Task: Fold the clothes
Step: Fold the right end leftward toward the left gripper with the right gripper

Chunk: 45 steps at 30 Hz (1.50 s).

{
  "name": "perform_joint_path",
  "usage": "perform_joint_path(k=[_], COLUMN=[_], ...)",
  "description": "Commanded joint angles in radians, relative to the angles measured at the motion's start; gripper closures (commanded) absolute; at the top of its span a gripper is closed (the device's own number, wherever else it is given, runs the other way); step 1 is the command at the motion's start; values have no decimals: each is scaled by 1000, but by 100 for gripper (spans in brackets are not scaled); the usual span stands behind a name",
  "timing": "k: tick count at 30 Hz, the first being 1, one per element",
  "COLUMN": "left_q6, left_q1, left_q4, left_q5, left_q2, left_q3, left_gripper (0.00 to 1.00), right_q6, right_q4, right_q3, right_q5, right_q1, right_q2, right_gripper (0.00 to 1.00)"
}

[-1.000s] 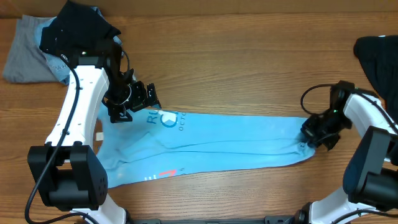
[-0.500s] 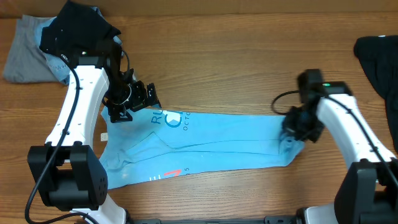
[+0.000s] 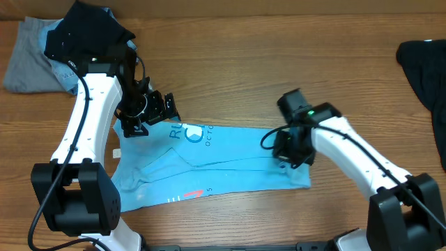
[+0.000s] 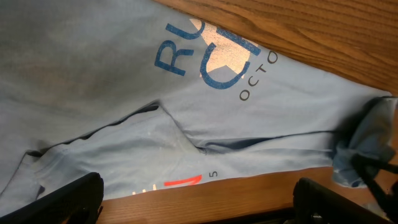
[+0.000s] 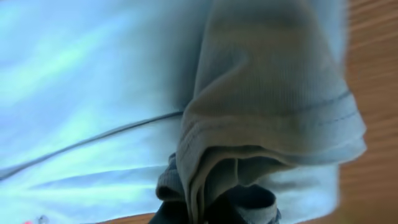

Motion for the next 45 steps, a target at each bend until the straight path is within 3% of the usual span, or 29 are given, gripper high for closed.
perform_joint_path(k=[1, 6, 12, 28, 29, 32, 37, 42, 43, 44, 45], left_q6=[-6, -5, -5, -5, -5, -5, -5, 13, 20, 21, 21], left_q1=[-8, -8, -8, -8, -8, -8, -8, -9, -9, -9, -9], left_q4=[2, 2, 2, 1, 1, 1, -1, -2, -2, 0, 3], left_q5=[3, 3, 3, 2, 2, 2, 2, 3, 3, 3, 3], left_q2=[-8, -8, -8, -8, -8, -8, -8, -8, -8, -8, -8], left_q3=[-5, -5, -5, -5, -5, -5, -5, -10, -13, -17, -26], left_gripper=[0, 0, 0, 0, 0, 0, 0, 0, 0, 0, 0], right_q6=[-3, -2, 80, 166, 169, 163, 101, 10, -16, -27, -31], right_q4=[39, 84, 120, 246, 250, 273, 269, 134, 121, 120, 124], right_q3=[-27, -27, -27, -27, -27, -27, 0, 97, 103, 103, 100], right_q5=[-85, -101, -103, -172, -174, -174, -158, -110, -111, -111, -111], right_q1=[56, 151, 234, 291, 291, 292, 272, 178, 154, 137, 113], right_q2=[-14, -14, -14, 7, 7, 7, 6, 6, 6, 6, 8], right_gripper=[95, 93, 81, 77, 74, 46, 43, 37, 38, 47, 65])
